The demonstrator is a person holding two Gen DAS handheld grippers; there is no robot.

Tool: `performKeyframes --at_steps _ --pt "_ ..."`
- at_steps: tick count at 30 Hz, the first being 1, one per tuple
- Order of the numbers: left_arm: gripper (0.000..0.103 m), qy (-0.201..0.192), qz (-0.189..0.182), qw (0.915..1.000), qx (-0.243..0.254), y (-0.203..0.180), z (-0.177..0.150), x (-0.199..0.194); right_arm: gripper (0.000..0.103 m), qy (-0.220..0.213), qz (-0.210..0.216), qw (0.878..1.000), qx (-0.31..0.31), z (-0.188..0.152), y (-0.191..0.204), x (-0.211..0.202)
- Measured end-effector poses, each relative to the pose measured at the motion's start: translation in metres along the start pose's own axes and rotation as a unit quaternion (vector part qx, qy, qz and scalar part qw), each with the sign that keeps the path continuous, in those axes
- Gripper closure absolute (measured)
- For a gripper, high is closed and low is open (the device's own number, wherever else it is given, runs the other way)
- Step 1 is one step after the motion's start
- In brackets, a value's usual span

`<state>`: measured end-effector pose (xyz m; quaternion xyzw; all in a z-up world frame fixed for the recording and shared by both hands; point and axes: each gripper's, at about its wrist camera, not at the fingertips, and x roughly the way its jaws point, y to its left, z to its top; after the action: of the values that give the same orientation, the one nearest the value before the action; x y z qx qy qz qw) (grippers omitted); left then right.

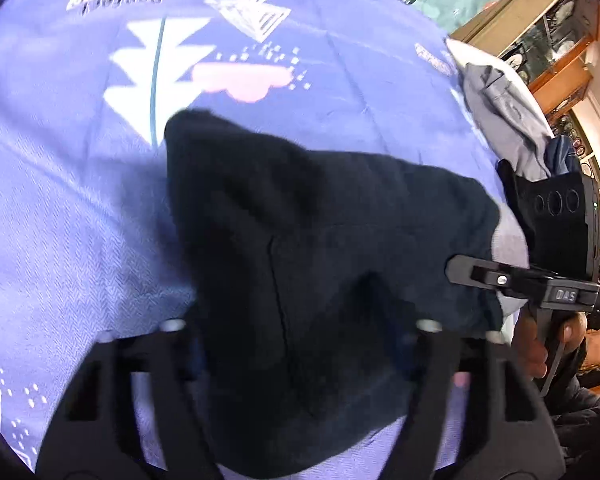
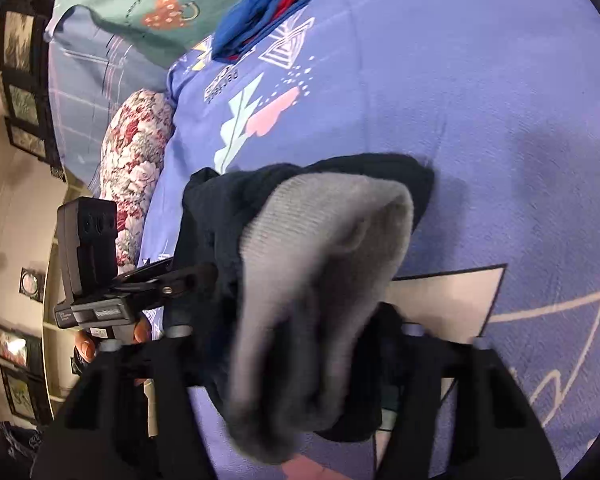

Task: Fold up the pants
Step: 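Lift the folded sweatpants with both tools and carry them onto the blue stack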

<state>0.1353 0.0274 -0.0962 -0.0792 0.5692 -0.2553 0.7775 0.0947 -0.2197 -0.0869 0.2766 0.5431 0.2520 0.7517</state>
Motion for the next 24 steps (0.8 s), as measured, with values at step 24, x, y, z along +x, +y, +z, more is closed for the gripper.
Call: performKeyframes --at_steps 24 --pt "0.069 -0.194 0.123 0.9725 -0.039 0.088 0.347 -0.063 0.055 -0.131 -0.094 0.962 -0.222 0.365 0.142 0.058"
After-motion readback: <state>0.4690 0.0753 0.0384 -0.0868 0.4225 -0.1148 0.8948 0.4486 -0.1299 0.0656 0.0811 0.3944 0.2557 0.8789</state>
